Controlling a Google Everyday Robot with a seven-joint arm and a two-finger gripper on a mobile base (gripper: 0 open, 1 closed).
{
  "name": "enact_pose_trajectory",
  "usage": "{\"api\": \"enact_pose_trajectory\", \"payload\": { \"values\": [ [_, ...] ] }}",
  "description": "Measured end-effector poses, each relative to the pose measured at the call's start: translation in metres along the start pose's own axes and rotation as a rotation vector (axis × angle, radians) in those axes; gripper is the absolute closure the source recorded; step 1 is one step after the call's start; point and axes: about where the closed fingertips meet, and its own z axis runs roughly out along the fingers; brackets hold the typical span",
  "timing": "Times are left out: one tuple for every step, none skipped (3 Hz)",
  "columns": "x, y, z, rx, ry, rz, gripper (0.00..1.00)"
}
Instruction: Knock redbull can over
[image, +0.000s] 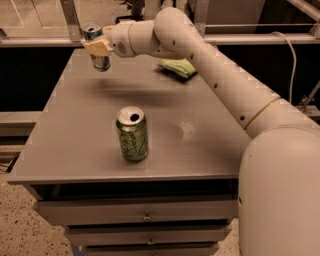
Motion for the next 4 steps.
{"api": "enact_pose_trajectory", "payload": {
  "values": [
    [-0.005,0.01,-0.056,-0.068,0.112,-0.082,1.0],
    [0.007,0.015,-0.09,-0.116,0.271,-0.141,1.0],
    [0.026,0.026,-0.114,-0.188,0.462,-0.201,1.0],
    [0.064,0.05,-0.132,-0.323,0.732,-0.283,1.0]
  ]
}}
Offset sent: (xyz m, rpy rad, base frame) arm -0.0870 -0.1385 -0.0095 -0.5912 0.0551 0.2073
